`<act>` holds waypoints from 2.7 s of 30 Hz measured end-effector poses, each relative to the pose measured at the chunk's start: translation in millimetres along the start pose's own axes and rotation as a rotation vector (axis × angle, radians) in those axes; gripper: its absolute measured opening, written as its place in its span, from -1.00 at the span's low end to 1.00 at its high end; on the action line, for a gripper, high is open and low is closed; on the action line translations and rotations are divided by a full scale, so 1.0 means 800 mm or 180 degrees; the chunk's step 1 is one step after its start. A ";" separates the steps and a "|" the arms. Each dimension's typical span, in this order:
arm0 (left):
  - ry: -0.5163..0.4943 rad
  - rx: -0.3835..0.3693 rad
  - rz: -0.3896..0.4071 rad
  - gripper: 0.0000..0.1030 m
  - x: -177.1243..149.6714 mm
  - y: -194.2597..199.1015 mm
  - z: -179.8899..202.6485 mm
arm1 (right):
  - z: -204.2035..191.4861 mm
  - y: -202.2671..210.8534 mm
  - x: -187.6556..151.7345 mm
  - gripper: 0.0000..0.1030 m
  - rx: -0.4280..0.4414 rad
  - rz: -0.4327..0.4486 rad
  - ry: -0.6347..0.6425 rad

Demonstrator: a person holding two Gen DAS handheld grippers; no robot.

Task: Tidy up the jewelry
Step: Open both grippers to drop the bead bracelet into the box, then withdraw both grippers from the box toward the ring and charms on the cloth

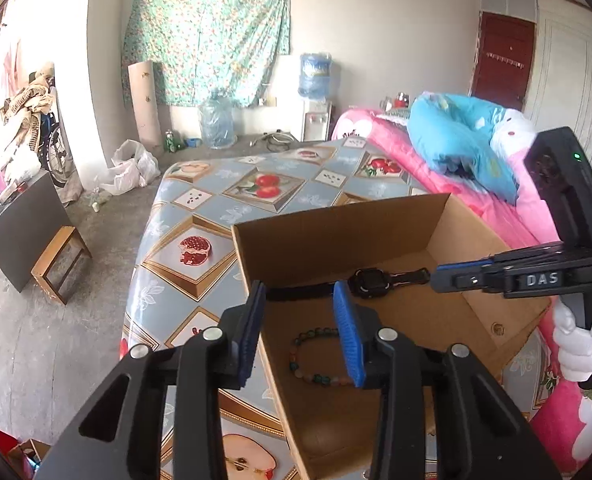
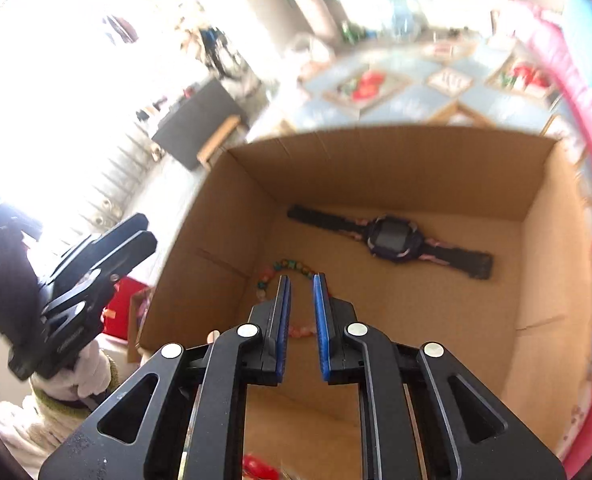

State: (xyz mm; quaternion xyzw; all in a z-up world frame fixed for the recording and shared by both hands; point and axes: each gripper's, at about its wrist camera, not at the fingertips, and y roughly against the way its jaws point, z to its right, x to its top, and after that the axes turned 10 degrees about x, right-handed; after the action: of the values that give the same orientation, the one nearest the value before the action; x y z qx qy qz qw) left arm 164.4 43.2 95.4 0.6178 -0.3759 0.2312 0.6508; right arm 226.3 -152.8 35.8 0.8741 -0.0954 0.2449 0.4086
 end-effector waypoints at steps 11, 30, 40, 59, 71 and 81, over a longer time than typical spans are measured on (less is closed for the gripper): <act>0.0418 -0.0321 0.0454 0.11 -0.097 0.102 0.008 | -0.040 0.096 -0.175 -0.55 -0.0025 0.0858 0.0159; 0.0212 -0.0259 -0.0172 0.14 -0.162 0.043 0.071 | 0.004 0.055 -0.206 -0.52 -0.0421 0.0576 -0.0479; 0.0205 -0.0206 -0.0190 0.14 -0.156 0.033 0.073 | 0.019 0.059 -0.187 -0.52 -0.0500 0.0671 -0.0554; 0.0223 -0.0196 -0.0218 0.15 -0.145 0.023 0.073 | 0.014 0.056 -0.188 -0.36 -0.0564 0.0719 -0.0551; 0.0243 -0.0164 -0.0234 0.15 -0.144 0.023 0.075 | 0.018 0.065 -0.190 -0.23 -0.0596 0.0825 -0.0614; 0.0211 -0.0124 -0.0223 0.15 -0.143 0.024 0.081 | 0.011 0.067 -0.197 -0.12 -0.0691 0.0859 -0.0525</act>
State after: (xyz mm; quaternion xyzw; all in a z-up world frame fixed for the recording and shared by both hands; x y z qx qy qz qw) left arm 66.8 1.1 15.7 0.6098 -0.3367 0.2213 0.6825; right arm 73.5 -199.5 -13.1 0.8212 -0.2708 0.2133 0.4548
